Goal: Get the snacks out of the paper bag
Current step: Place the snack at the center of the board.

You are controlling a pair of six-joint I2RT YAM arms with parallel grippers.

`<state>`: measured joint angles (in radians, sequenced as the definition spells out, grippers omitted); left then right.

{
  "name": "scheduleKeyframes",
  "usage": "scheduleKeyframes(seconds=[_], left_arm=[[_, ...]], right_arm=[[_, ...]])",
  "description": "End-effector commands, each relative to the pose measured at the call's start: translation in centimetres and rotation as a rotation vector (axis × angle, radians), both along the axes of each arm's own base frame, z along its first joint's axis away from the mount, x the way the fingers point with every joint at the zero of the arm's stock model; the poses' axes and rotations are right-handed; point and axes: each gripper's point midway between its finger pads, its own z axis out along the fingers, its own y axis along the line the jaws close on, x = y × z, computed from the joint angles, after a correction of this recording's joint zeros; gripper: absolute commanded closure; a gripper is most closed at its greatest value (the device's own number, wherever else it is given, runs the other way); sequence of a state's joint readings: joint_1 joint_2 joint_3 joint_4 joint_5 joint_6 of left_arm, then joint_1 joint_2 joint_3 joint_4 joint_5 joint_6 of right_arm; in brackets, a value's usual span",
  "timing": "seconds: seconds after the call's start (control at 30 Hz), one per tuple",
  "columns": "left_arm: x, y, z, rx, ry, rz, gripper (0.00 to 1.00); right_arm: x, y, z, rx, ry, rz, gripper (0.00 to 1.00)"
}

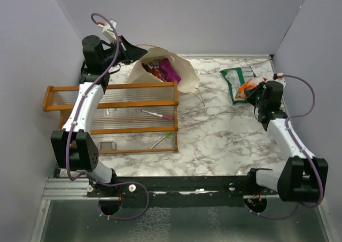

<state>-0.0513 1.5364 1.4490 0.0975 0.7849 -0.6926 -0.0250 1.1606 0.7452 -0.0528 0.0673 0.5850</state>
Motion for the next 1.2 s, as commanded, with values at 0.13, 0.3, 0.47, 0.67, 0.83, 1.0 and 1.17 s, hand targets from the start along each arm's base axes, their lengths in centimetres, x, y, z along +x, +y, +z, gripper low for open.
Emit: scheduleKeyframes(seconds=[0.13, 0.3, 0.47, 0.67, 0.83, 1.0, 1.17], left_arm=[[-0.8, 0.3, 2.5, -0.103, -0.061, -0.061, 1.0], [-0.8, 0.3, 2.5, -0.112, -0.056, -0.067, 1.0], [-1.1, -0.2, 2.7, -0.125, -0.057, -0.081, 1.0], [-1.2, -0.6, 2.5, -0.126, -0.051, -0.09, 1.0], [-1.7, -1.4, 2.7, -0.119, -0.056, -0.102, 1.0], [-3.1, -4.2, 2.7, -0.089, -0.065, -0.153, 1.0], [-5.0, -7.3, 2.7, -0.041, -0.086, -0.191, 1.0]], right_arm=[[7.0, -0.4, 5.4, 0.238, -0.291, 0.105, 0.97], [8.9, -2.1, -0.2, 0.277, -0.234, 0.078, 0.89], [6.9, -3.5, -8.0, 0.356, -0.054, 0.045, 0.66], [3.2, -5.4, -6.8, 0.261, -0.001, -0.026, 0.35], [0.6, -4.6, -3.1, 0.218, -0.041, 0.0, 0.25], [-1.3, -1.3, -1.5, 0.226, -0.063, 0.187, 0.24], [-2.9, 2.8, -1.0, 0.235, -0.079, 0.389, 0.24]])
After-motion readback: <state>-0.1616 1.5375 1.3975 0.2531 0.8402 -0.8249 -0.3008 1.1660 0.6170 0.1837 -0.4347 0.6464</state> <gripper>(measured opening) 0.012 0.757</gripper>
